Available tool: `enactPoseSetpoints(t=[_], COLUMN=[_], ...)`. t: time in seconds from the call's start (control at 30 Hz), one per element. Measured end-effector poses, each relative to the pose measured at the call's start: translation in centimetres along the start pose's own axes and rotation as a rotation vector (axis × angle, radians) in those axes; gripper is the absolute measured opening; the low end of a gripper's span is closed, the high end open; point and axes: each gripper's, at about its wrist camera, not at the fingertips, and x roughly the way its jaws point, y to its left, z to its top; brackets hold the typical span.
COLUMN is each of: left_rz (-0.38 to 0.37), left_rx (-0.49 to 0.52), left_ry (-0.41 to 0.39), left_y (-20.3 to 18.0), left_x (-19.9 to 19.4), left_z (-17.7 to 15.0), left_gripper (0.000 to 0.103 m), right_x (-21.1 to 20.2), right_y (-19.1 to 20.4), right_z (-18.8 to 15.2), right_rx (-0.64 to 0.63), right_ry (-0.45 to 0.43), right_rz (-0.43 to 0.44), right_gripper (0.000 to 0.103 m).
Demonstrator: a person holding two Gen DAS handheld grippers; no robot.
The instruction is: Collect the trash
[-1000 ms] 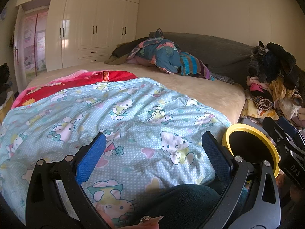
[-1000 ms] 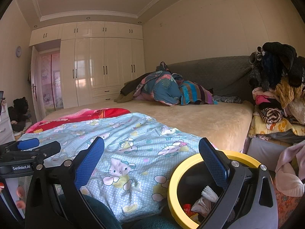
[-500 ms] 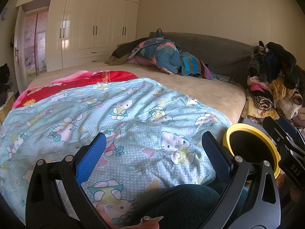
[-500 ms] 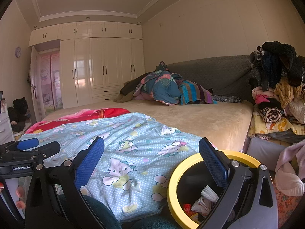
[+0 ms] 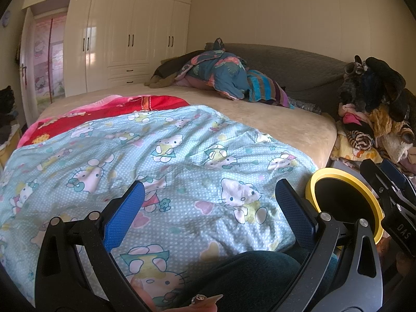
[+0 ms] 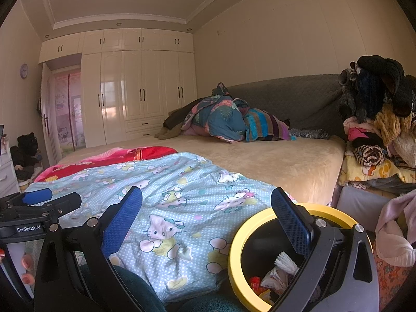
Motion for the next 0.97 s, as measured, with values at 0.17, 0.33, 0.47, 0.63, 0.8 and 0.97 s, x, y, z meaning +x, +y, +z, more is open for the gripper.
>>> enactPoseSetpoints(t=[0.17, 0.33, 0.47, 0.63, 0.8, 0.97], left_rz=[0.001, 0.015, 0.017, 0.105, 0.349, 0.726], left_rx=[-0.004, -0.026, -0.058, -0.166, -0.309, -0.45], left_ry=[0.002, 0.021, 0.027, 0.03, 0.044, 0.209], left_y=[0.2, 0.7, 1.3, 5.9, 17.1, 32.3], left_x=[0.1, 0.3, 0.4, 0.6, -0.8, -1.8], left_z=[0.0, -0.2, -0.1, 0.6, 0.0, -4.0], left_gripper=[0.092, 0.092, 0.092, 0.092, 0.092, 0.092], right_x=[0.0, 0.0, 0.7, 2.6, 7.5, 14.8], right_y=[0.0, 0.6, 2.2, 7.3, 18.2, 33.9], right_z=[-0.2, -0.4, 0.6, 3.5, 4.0, -1.6], right_rx=[-0.001, -0.033, -0.049, -0.051, -0.079, -0.234], right_ry=[0.002, 0.008, 0.025, 0.054, 0.227, 0.567], right_rz=[0.0, 0.009, 0.052, 0.176, 0.373, 0.524], right_gripper=[0.097, 0.097, 0.097, 0.097, 0.097, 0.097])
